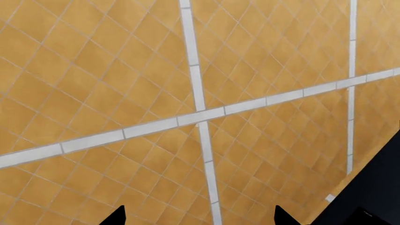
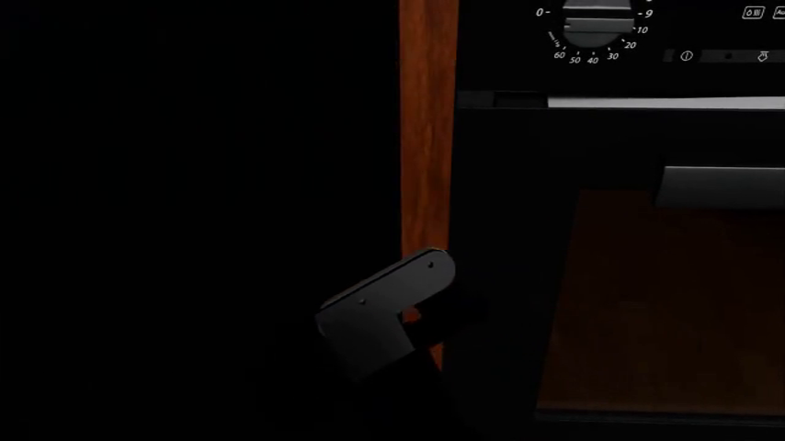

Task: Close the fridge door

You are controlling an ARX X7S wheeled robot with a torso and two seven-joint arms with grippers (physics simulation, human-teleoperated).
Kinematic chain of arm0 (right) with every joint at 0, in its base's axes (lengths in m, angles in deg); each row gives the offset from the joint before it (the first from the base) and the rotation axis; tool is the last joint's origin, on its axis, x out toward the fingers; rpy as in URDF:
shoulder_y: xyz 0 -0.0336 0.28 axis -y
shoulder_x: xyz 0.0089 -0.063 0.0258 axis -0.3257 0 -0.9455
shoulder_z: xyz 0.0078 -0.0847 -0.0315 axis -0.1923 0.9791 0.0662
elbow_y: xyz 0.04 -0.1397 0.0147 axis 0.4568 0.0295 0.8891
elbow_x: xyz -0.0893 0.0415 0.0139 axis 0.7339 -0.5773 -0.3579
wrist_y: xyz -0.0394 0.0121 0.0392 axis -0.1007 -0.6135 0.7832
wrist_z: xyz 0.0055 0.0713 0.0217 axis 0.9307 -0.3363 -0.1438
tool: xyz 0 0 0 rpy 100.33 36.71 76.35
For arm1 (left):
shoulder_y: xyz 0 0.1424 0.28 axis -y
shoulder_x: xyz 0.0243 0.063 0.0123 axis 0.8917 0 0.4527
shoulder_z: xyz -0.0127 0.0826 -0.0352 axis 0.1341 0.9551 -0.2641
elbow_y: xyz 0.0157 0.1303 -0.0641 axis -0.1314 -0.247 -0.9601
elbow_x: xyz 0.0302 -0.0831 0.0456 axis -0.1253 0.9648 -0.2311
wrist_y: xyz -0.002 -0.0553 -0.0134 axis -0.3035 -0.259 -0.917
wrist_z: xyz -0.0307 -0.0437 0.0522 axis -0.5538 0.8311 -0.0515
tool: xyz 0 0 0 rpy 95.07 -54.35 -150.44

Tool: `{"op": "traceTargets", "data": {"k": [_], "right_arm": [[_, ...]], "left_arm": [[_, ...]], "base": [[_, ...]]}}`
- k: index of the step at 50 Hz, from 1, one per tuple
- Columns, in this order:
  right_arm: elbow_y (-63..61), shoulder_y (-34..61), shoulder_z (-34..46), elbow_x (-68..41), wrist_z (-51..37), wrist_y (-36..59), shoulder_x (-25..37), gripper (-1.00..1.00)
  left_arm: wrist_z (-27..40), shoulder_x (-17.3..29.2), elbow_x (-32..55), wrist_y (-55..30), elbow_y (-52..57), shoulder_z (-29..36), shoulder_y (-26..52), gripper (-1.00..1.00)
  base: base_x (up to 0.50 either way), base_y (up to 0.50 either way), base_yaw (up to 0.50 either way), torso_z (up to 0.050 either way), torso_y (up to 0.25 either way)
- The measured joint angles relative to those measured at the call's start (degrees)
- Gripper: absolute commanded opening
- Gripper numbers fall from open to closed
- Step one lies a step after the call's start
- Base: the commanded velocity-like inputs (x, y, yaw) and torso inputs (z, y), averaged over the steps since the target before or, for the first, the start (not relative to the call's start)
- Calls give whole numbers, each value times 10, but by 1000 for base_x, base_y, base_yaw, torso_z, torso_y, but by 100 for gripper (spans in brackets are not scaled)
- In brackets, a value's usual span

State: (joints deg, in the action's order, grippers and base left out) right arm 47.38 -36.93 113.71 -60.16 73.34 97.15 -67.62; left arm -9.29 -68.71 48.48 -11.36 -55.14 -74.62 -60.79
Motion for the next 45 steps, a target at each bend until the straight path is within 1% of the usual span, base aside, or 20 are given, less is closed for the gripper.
{"op": "traceTargets", "data": {"k": [12,23,29,36,45], "right_arm": [[52,27,40,-25,33,-20,-34,100],[134,64,62,-23,52,-61,-64,100],[199,101,93,-45,44,-98,-77,100],[240,140,134,-89,33,-131,-89,100],[249,163,167,-124,19,-146,-91,100]], "left_arm": [[4,-3,11,14,-22,-12,1,100],[53,2,-46,-4,-20,-11,34,100],[81,10,-77,-20,-13,-11,49,100],[105,15,-104,-33,-6,-14,57,100],[117,19,-116,-39,0,-15,59,100]], "base": [[0,1,2,0,0],[3,3,5,0,0],[2,5,5,0,0],[1,1,0,0,-211],[-1,0,0,0,-245]]}}
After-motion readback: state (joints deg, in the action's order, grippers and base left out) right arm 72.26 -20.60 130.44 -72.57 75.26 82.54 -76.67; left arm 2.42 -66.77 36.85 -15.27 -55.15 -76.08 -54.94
